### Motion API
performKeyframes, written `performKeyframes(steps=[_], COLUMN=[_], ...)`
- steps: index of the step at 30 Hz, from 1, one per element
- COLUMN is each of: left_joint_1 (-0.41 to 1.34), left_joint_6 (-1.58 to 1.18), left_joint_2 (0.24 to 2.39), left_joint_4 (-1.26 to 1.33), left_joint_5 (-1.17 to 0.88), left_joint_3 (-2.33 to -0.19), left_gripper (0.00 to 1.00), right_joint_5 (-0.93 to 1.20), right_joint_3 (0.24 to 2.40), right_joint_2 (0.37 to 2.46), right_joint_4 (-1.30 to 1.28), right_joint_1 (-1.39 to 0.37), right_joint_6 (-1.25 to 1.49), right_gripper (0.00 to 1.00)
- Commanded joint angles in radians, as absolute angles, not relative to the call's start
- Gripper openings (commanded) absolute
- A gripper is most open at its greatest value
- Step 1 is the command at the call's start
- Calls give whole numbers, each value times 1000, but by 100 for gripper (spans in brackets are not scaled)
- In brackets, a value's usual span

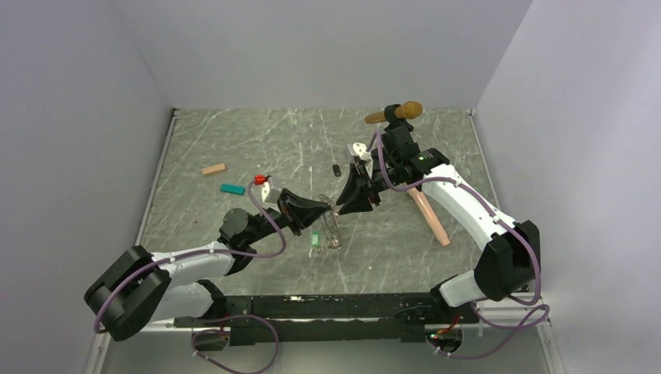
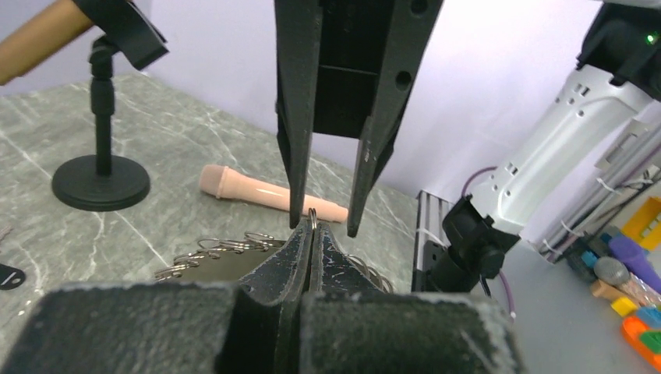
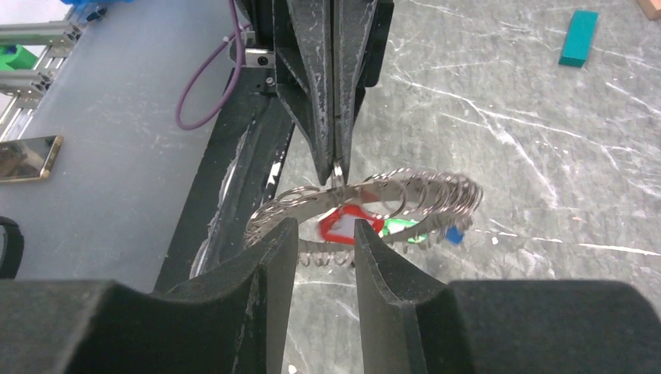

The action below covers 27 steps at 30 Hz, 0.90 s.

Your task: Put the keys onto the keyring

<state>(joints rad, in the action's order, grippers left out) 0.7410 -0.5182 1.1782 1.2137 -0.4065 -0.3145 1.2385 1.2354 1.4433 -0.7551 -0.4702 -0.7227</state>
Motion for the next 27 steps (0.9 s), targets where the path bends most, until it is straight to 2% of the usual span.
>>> performKeyframes(steps=[1, 7, 12, 14, 27], left_joint_1=[726, 721, 718, 716, 705], left_joint_6=[-543, -555, -558, -556, -568], left_joint_2=[1200, 1220, 1226, 1227, 1232], left_joint_4=[1362, 1398, 1416, 1413, 1452], left_joint_5=[-541, -571, -572, -568, -561], left_joint_3=[-361, -364, -365, -367, -365], left_gripper=[0, 0, 0, 0, 0], right_joint_5=[1268, 1252, 1280, 1290, 1325], right_joint_3=[1259, 1245, 1239, 1242, 1250], right_joint_2=[1414, 1414, 1419, 1420, 1429], right_joint_4=[-710, -666, -665, -683, -742], right_joint_1=[-472, -473, -474, -474, -488], right_joint_6=[-698, -649, -650, -669, -734], right_gripper=[36, 34, 20, 17, 19])
